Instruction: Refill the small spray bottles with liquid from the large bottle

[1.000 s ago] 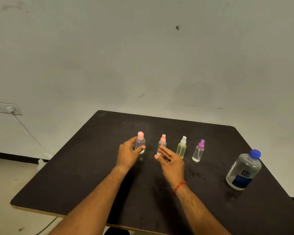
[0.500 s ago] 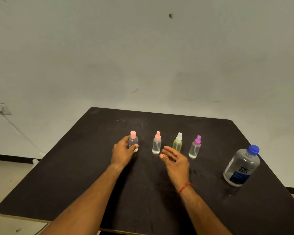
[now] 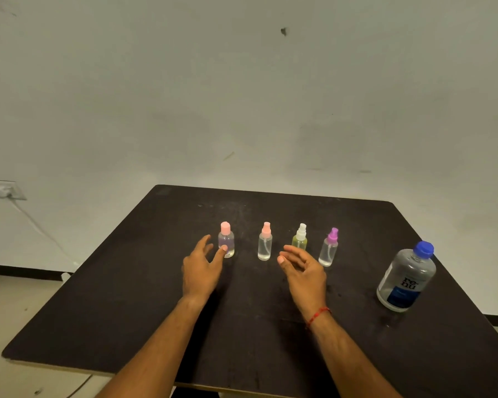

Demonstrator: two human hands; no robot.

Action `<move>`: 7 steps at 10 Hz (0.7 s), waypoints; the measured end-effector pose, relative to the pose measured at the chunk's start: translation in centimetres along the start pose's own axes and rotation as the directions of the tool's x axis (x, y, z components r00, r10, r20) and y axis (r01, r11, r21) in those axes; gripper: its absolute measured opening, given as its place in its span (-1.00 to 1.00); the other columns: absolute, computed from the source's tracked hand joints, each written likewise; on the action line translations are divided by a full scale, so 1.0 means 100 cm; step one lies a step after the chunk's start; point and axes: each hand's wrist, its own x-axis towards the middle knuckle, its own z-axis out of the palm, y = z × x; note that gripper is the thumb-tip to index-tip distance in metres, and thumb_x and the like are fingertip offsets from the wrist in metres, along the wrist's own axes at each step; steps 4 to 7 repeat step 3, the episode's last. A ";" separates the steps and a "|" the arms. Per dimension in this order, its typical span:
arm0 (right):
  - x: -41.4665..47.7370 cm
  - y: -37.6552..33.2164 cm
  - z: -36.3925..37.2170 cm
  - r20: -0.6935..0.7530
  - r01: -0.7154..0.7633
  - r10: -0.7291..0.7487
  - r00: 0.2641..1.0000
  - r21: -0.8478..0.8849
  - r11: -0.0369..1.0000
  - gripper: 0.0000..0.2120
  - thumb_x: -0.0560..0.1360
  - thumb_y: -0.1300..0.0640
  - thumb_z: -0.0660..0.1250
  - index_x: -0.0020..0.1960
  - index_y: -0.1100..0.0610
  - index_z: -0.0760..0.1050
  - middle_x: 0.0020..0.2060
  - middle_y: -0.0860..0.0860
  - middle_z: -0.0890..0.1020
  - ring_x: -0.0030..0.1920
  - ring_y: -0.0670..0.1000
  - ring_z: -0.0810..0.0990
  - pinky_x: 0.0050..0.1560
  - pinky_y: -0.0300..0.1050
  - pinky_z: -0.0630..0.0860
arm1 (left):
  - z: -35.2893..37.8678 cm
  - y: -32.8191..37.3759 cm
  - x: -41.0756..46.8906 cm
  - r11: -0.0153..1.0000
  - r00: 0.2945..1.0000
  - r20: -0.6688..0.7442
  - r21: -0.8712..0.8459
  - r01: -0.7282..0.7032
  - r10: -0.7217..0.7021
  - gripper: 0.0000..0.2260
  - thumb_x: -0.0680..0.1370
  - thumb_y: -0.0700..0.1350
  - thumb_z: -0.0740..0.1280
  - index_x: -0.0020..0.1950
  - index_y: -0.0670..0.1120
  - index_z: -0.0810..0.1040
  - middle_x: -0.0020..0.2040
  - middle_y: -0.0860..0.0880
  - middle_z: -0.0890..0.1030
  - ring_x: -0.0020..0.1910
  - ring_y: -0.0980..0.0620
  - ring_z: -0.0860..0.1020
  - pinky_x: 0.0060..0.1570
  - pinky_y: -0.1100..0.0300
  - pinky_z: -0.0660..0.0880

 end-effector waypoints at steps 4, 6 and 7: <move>-0.011 -0.020 -0.010 -0.060 0.088 -0.089 0.994 -0.030 0.996 -0.77 0.49 0.19 0.44 0.13 0.06 0.62 -0.06 -0.14 0.68 -0.03 -0.26 0.64 0.01 -0.43 0.53 | -0.012 0.021 -0.037 0.963 0.946 -0.184 0.006 -0.270 0.267 -0.83 0.60 0.05 0.36 0.04 0.03 0.71 -0.18 0.17 0.69 -0.20 0.21 0.65 -0.17 0.07 0.64; -0.011 -0.020 -0.010 -0.060 0.088 -0.089 0.994 -0.030 0.996 -0.77 0.49 0.19 0.44 0.13 0.06 0.62 -0.06 -0.14 0.68 -0.03 -0.26 0.64 0.01 -0.43 0.53 | -0.012 0.021 -0.037 0.963 0.946 -0.184 0.006 -0.270 0.267 -0.83 0.60 0.05 0.36 0.04 0.03 0.71 -0.18 0.17 0.69 -0.20 0.21 0.65 -0.17 0.07 0.64; -0.011 -0.020 -0.010 -0.060 0.088 -0.089 0.994 -0.030 0.996 -0.77 0.49 0.19 0.44 0.13 0.06 0.62 -0.06 -0.14 0.68 -0.03 -0.26 0.64 0.01 -0.43 0.53 | -0.012 0.021 -0.037 0.963 0.946 -0.184 0.006 -0.270 0.267 -0.83 0.60 0.05 0.36 0.04 0.03 0.71 -0.18 0.17 0.69 -0.20 0.21 0.65 -0.17 0.07 0.64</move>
